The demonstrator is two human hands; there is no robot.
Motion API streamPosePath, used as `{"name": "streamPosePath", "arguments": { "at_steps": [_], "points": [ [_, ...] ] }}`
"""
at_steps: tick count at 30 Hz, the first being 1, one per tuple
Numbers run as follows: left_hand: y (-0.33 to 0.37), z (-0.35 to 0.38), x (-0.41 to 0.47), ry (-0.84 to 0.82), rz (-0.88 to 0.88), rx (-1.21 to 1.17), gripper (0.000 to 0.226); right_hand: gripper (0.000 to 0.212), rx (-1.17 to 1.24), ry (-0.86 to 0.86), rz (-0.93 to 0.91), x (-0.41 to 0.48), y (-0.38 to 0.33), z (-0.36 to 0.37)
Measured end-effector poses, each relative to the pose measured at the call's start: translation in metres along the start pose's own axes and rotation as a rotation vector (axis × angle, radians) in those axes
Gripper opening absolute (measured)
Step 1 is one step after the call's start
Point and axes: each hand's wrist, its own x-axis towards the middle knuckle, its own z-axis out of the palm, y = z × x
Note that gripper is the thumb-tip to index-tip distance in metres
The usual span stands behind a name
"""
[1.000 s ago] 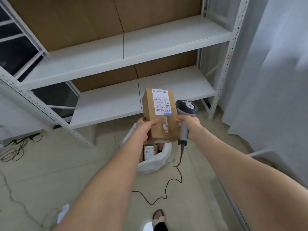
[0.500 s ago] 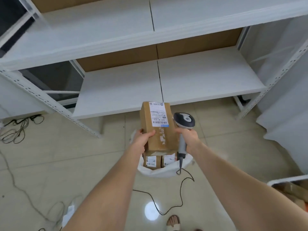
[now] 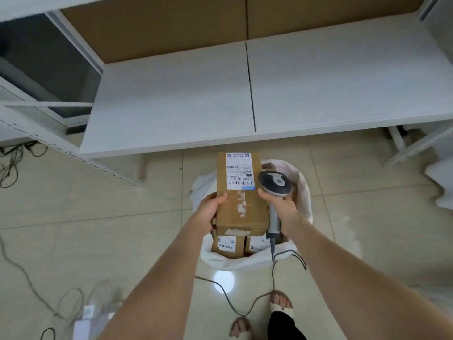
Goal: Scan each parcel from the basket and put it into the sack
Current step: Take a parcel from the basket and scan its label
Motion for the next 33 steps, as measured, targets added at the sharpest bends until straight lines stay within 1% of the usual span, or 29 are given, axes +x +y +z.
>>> {"name": "streamPosePath", "arguments": {
  "at_steps": [1, 2, 6, 7, 8, 9, 12, 13, 15, 16, 17, 19, 21, 22, 24, 26, 27, 28, 29, 30, 31, 33],
  "points": [
    [-0.001, 0.0, 0.009, -0.01, -0.019, 0.001, 0.032, 0.039, 0.009, -0.018, 0.006, 0.007, 0.002, 0.002],
    [-0.003, -0.001, 0.018, -0.013, -0.035, -0.003, 0.034, 0.046, 0.008, -0.033, 0.013, 0.015, 0.004, 0.004],
    [-0.008, -0.011, 0.053, -0.045, -0.074, 0.021, 0.031, 0.11, -0.032, -0.057, 0.1, 0.058, 0.03, 0.009],
    [-0.009, -0.014, 0.062, -0.049, -0.073, 0.03, 0.03, 0.121, -0.022, -0.048, 0.112, 0.073, 0.037, 0.008],
    [-0.01, -0.018, 0.071, -0.059, -0.072, 0.036, 0.03, 0.124, -0.011, -0.036, 0.117, 0.072, 0.036, 0.013],
    [-0.011, -0.02, 0.078, -0.071, -0.071, 0.04, 0.031, 0.12, 0.002, -0.01, 0.102, 0.07, 0.034, 0.019],
    [-0.011, -0.03, 0.097, -0.098, -0.078, 0.051, 0.032, 0.08, 0.069, 0.085, 0.017, 0.068, 0.035, 0.037],
    [-0.012, -0.034, 0.101, -0.095, -0.092, 0.043, 0.032, 0.074, 0.104, 0.129, 0.006, 0.071, 0.041, 0.04],
    [-0.009, -0.044, 0.106, -0.081, -0.103, 0.019, 0.027, 0.07, 0.155, 0.231, -0.011, 0.074, 0.051, 0.045],
    [-0.007, -0.049, 0.109, -0.085, -0.108, 0.014, 0.025, 0.071, 0.18, 0.248, -0.015, 0.074, 0.058, 0.047],
    [-0.006, -0.053, 0.112, -0.101, -0.12, 0.017, 0.025, 0.072, 0.193, 0.231, -0.011, 0.075, 0.063, 0.048],
    [-0.005, -0.058, 0.115, -0.148, -0.14, 0.054, 0.025, 0.073, 0.178, 0.142, 0.009, 0.073, 0.072, 0.05],
    [-0.007, -0.059, 0.118, -0.167, -0.137, 0.093, 0.025, 0.062, 0.154, 0.074, 0.0, 0.072, 0.078, 0.052],
    [-0.009, -0.059, 0.12, -0.17, -0.138, 0.102, 0.026, 0.056, 0.148, 0.08, 0.007, 0.075, 0.081, 0.052],
    [-0.011, -0.056, 0.123, -0.175, -0.138, 0.132, 0.028, 0.056, 0.145, 0.143, 0.022, 0.075, 0.084, 0.054],
    [-0.014, -0.051, 0.129, -0.146, -0.101, 0.162, 0.033, 0.053, 0.18, 0.197, -0.021, 0.078, 0.087, 0.058],
    [-0.017, -0.048, 0.133, -0.092, -0.058, 0.214, 0.036, 0.051, 0.199, 0.223, -0.062, 0.079, 0.089, 0.06],
    [-0.018, -0.047, 0.138, -0.011, 0.012, 0.315, 0.036, 0.051, 0.195, 0.249, -0.102, 0.08, 0.092, 0.062],
    [-0.02, -0.047, 0.146, 0.07, 0.096, 0.466, 0.035, 0.052, 0.17, 0.268, -0.145, 0.083, 0.095, 0.064],
    [-0.022, -0.048, 0.154, 0.116, 0.155, 0.642, 0.034, 0.053, 0.138, 0.282, -0.177, 0.086, 0.098, 0.065],
    [-0.026, -0.049, 0.164, 0.127, 0.187, 0.803, 0.036, 0.055, 0.088, 0.289, -0.207, 0.09, 0.1, 0.065],
    [-0.037, -0.051, 0.189, 0.074, 0.178, 1.043, 0.038, 0.058, -0.067, 0.301, -0.248, 0.1, 0.105, 0.062]
  ]
}}
